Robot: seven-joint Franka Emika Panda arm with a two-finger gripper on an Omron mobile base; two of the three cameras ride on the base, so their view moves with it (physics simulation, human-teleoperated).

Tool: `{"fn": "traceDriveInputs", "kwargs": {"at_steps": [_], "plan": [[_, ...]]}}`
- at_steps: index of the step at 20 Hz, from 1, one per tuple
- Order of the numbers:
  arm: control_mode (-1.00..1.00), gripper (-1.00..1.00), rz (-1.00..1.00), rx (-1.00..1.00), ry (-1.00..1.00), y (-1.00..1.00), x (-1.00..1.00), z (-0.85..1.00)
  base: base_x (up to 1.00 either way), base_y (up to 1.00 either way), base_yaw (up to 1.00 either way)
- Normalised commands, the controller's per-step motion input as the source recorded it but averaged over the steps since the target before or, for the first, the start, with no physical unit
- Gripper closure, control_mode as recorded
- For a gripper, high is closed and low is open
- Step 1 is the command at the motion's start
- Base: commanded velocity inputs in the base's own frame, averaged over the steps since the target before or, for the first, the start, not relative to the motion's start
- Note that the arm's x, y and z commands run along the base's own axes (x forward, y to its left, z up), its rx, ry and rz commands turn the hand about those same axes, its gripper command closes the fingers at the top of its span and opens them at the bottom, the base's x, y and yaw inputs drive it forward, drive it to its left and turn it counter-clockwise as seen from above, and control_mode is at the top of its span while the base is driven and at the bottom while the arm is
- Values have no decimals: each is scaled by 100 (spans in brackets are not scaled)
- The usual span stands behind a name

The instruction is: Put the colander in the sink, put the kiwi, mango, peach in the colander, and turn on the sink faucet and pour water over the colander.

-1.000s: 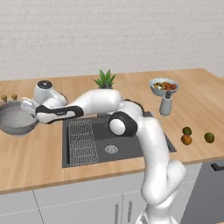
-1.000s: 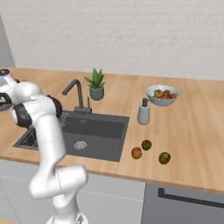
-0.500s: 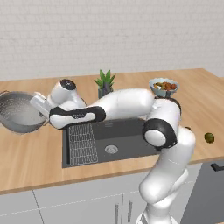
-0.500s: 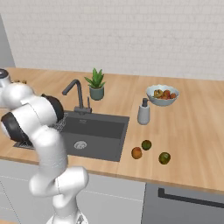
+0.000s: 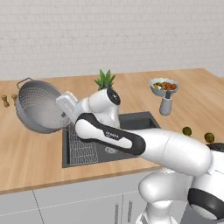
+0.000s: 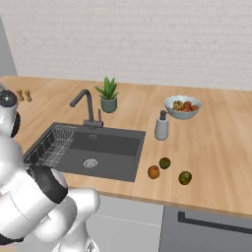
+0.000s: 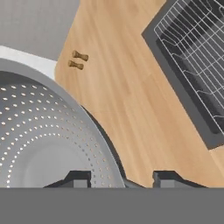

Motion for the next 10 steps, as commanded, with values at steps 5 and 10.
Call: {"fn": "traceDriveInputs", "kwargs": {"at_steps": [5, 10], "plan": [[-100, 100, 0, -19, 11, -87, -99, 99, 0, 0, 0], [-100, 100, 0, -34, 22, -93, -73, 79, 0, 0, 0]]}}
